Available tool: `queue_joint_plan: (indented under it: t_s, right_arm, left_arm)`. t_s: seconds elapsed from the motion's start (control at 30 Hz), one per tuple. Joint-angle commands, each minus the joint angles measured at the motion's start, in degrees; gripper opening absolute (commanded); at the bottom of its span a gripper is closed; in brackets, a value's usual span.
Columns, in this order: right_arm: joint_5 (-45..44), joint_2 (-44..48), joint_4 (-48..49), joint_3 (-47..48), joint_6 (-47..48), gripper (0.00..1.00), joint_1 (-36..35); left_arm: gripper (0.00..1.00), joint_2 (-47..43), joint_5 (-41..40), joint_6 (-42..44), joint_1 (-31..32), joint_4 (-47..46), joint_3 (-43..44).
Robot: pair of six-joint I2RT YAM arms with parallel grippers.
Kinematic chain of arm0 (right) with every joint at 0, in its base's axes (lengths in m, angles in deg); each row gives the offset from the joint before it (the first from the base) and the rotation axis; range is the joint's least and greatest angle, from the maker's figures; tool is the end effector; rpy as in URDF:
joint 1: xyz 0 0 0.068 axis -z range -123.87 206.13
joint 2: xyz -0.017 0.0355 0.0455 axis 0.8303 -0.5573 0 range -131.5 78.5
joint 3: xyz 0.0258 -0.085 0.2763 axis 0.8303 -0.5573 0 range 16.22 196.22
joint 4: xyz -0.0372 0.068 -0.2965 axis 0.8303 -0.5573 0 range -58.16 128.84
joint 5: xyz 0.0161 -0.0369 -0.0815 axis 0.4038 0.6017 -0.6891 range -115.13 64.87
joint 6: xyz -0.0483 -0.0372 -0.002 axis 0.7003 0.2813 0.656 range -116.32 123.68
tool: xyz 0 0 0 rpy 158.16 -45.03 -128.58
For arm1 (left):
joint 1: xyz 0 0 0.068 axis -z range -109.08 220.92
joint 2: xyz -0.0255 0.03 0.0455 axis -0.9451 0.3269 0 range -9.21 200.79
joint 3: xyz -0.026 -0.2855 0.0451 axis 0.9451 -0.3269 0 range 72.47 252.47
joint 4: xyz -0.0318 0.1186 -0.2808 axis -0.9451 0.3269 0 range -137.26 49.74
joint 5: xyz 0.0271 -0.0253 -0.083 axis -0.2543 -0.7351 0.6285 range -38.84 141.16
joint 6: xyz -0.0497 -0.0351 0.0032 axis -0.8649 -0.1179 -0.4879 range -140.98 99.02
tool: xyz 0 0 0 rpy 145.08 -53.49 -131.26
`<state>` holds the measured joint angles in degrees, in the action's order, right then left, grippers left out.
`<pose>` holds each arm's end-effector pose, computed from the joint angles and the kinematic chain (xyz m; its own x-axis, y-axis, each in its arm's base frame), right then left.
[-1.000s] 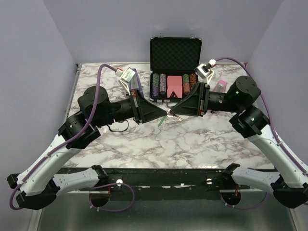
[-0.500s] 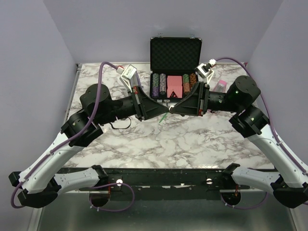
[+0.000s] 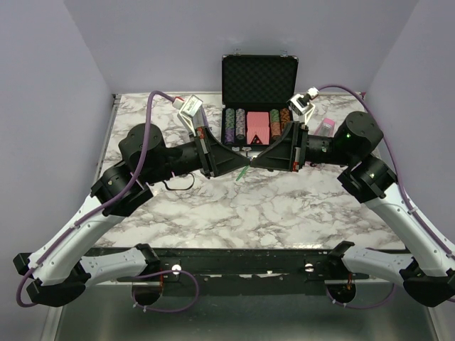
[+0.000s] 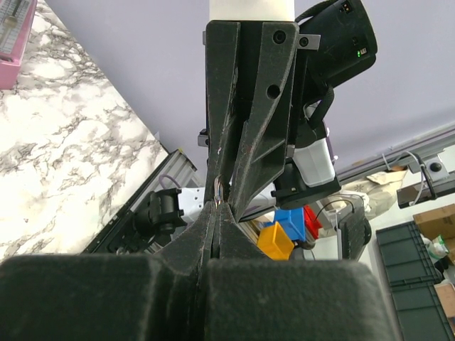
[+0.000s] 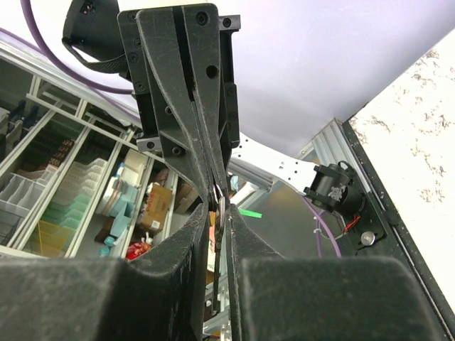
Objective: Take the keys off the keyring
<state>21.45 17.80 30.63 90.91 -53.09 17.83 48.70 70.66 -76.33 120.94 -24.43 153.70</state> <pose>0.1806 0.1848 0.4989 -0.7874 0.1107 -0.6064 -0.6104 -0.0020 0.7921 0.1375 -0.1876 0.5243 -0.7675 -0.2914 -0.5710 0.5372 0.1935 -0.8209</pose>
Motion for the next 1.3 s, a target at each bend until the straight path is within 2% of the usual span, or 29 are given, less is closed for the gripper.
queue_joint_plan:
  t_s: [0.0, 0.3, 0.57, 0.77, 0.9, 1.0, 1.17, 1.27]
  right_arm:
    - [-0.09, 0.41, -0.06, 0.01, 1.14, 0.19, -0.37]
    - [1.84, 1.03, 3.02, -1.39, -0.88, 0.01, -0.37]
    - [3.16, 0.59, 3.46, -1.05, -1.06, 0.01, -0.37]
    - [2.19, 1.12, -0.31, 0.01, 1.93, 0.01, -0.28]
    - [1.84, 2.26, -0.58, -0.17, 2.63, 0.01, -0.28]
    - [1.67, 3.14, -0.67, -0.43, 2.89, 0.01, -0.37]
    - [1.4, 4.45, 0.55, -0.69, 2.72, 0.01, -0.37]
    - [2.8, 5.77, 6.42, -2.79, -0.6, 0.01, -0.37]
  left_arm:
    - [0.0, -0.43, -0.96, 0.16, 0.34, -0.86, 0.77]
    - [0.0, -0.69, 1.85, 1.12, 0.34, 0.55, 1.21]
    - [0.01, -0.17, 5.89, 1.83, 0.34, 1.08, 1.3]
    - [0.23, -0.08, 5.98, 2.7, 0.34, 2.56, 2.96]
    - [0.44, -0.08, 4.32, 5.07, 0.25, 6.51, 6.47]
    - [0.54, -0.34, 2.91, 6.57, 0.25, 8.54, 8.76]
    - [0.58, -0.6, 2.11, 8.15, 0.25, 9.43, 10.79]
    - [0.53, -0.52, 4.56, 9.21, 0.25, 7.94, 10.79]
